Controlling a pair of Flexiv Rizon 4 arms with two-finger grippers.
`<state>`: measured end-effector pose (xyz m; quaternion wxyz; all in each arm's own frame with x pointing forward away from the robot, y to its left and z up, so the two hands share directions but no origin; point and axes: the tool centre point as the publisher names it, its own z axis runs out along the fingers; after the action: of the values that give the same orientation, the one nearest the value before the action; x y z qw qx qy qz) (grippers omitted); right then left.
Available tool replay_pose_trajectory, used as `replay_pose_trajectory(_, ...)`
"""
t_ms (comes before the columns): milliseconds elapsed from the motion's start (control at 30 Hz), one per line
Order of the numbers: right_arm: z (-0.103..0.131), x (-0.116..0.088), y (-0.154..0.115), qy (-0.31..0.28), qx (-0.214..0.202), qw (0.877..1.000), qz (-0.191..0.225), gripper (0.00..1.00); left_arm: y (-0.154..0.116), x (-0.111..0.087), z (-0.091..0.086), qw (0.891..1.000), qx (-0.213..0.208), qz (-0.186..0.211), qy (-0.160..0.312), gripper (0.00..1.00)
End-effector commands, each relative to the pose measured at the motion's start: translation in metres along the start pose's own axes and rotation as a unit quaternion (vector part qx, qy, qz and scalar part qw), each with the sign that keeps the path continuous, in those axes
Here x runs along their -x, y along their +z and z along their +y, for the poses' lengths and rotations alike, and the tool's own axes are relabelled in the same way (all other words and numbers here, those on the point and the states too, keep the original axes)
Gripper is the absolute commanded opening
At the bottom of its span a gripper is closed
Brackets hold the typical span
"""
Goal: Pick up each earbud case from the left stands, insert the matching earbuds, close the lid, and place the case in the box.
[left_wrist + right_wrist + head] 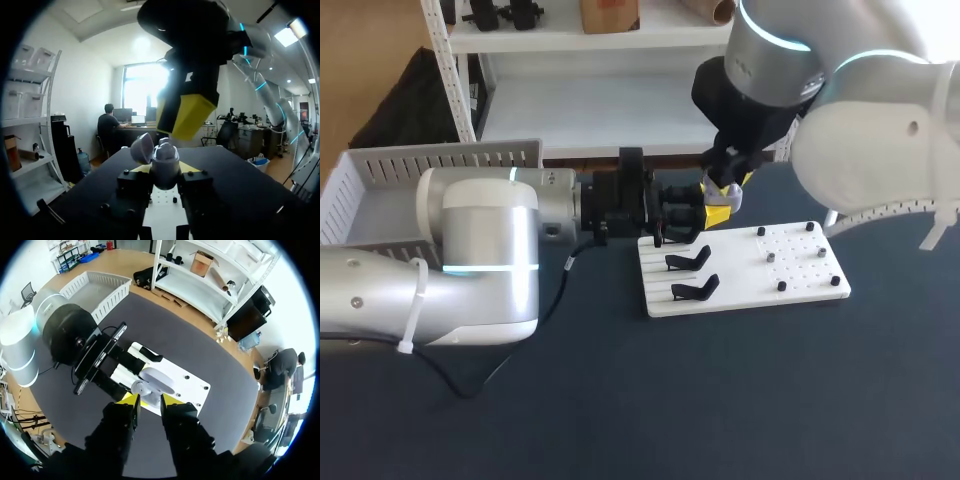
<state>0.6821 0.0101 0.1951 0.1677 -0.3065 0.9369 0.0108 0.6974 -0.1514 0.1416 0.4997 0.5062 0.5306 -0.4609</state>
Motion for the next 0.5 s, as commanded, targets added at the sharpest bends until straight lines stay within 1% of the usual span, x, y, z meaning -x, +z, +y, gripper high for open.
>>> replay_pose_trajectory(33,-0.001,0.001,-0.015,-0.001,0.001,1.0,-0.014,0.27,0.0,0.0,0.0,1.0,0.001,-0.001,0.0,0.0)
replay_pose_trajectory(133,-0.004,0.015,-0.022,0.008,-0.001,0.999,-0.032,0.27,0.0,0.0,0.0,1.0,0.001,-0.001,0.0,0.0)
replay_pose_trajectory(233,-0.011,0.032,-0.018,0.026,-0.01,0.999,-0.047,0.28,0.0,0.0,0.0,1.0,0.001,-0.001,0.0,0.0)
replay_pose_trajectory(333,-0.021,0.049,-0.008,0.051,-0.017,0.997,-0.054,0.29,0.0,0.0,0.0,1.0,0.001,-0.001,0.0,0.0)
replay_pose_trajectory(400,-0.028,0.058,0.002,0.069,-0.032,0.995,-0.059,0.29,0.0,0.0,0.0,1.0,0.001,-0.001,0.0,0.0)
replay_pose_trajectory(467,-0.033,0.065,0.011,0.094,-0.033,0.993,-0.065,0.29,0.0,0.0,0.0,1.0,0.001,-0.001,0.0,0.0)
replay_pose_trajectory(500,-0.036,0.067,0.016,0.099,-0.042,0.992,-0.065,0.29,0.0,0.0,0.0,1.0,0.001,-0.001,0.0,0.0)
